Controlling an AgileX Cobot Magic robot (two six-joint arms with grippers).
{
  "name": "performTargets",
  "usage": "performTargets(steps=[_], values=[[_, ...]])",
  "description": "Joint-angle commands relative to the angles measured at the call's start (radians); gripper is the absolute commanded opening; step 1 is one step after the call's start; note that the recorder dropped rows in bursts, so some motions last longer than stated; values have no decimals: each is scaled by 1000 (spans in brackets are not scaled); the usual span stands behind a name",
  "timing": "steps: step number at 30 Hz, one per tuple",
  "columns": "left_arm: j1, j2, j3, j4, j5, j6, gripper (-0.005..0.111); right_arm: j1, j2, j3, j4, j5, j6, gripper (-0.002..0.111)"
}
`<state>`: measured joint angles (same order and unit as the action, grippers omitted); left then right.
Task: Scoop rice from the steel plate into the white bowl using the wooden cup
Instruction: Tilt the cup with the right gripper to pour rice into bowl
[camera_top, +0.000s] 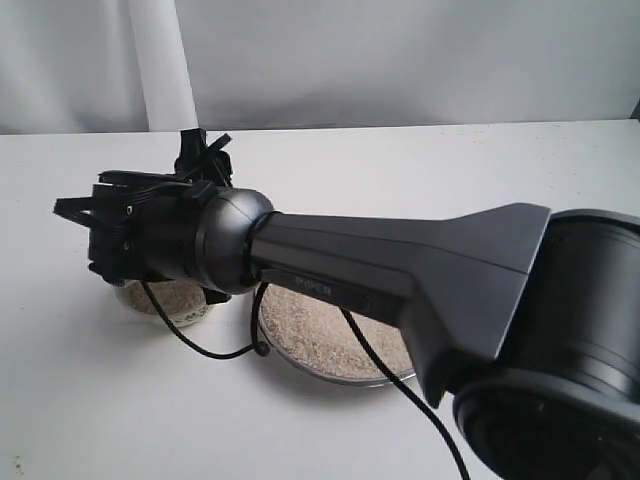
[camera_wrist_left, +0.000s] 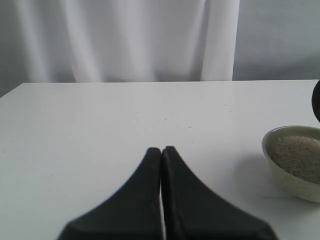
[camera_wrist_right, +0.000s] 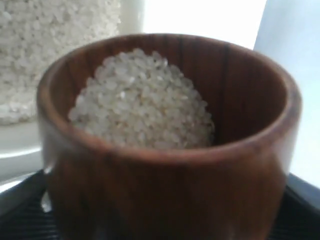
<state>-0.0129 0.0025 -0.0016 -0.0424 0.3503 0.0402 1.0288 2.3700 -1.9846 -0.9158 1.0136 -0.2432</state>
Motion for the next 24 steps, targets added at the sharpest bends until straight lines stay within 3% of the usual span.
performTargets(steps=[1,24], values=[[-3,-3,2,0,-6,-4,0,19,-1,-13,-112,27,-29,0],[-3,-3,2,0,-6,-4,0,57,37,-13,-348,99,-176,0]])
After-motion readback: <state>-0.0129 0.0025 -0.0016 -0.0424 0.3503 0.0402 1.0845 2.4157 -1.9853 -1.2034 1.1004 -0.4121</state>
